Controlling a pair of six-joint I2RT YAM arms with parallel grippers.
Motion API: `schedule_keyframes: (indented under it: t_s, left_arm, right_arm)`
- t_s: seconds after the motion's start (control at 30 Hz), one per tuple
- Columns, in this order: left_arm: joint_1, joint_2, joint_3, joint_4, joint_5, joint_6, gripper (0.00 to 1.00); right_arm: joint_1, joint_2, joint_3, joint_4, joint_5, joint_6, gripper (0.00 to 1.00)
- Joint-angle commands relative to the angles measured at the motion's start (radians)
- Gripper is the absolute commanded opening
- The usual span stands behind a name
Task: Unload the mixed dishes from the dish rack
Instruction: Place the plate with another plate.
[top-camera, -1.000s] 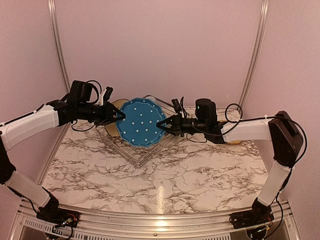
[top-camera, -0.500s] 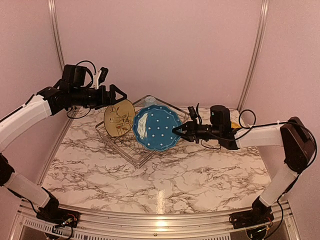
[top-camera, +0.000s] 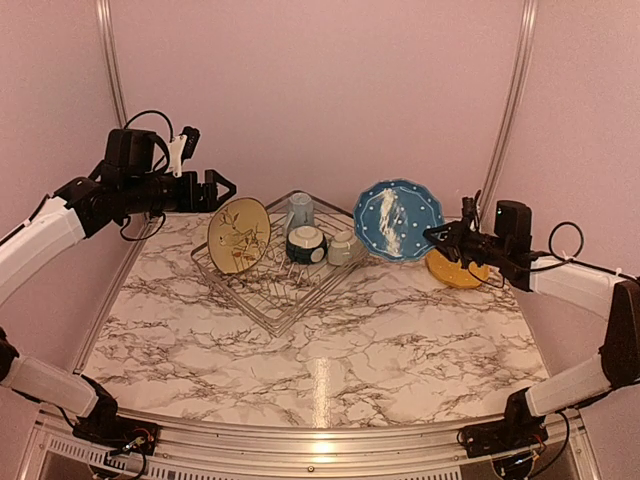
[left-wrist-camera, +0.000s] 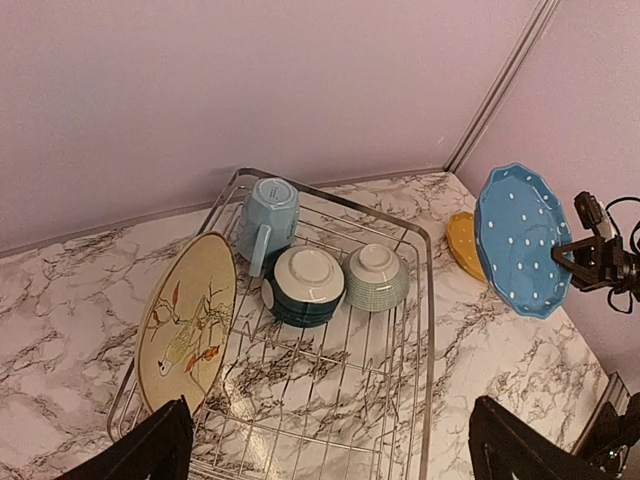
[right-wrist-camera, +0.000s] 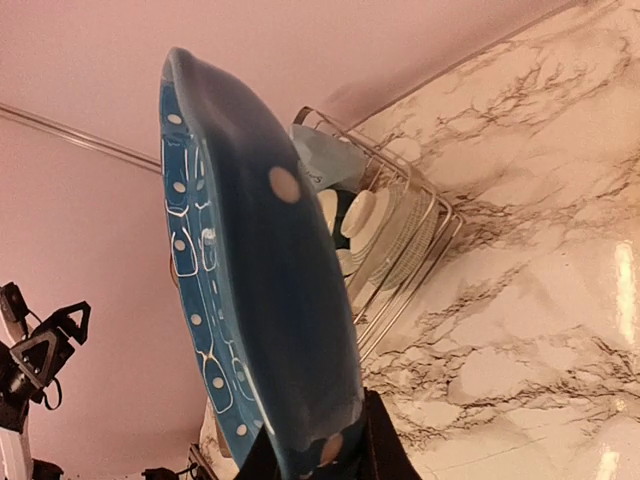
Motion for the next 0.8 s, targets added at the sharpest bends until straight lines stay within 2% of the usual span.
schedule_keyframes:
  t_s: [0.0,0.27,0.6,0.77]
  left_arm:
    - [0.000,-0.043,-0.079,0.046,-0.046,0.046,0.99]
    - [0.001,-0.082,-0.147,0.063,-0.056,0.068,0.99]
    - [0.002,-0.110,-0.168,0.068,-0.082,0.085,0.99]
    - [0.003,-0.106,-0.172,0.070,-0.078,0.085,0.99]
  right_arm:
    - [-0.129,-0.069,0.017,-0.082,0.063,-0.045,0.00]
    - [-0.354,0.022,0.088,-0.239,0.080,-0.220,0.00]
    - [-0.459,0.205,0.245,-0.358,0.082,-0.334,0.00]
    - [-0.519,0.293,0.338,-0.440,0.010,-0.379,0.00]
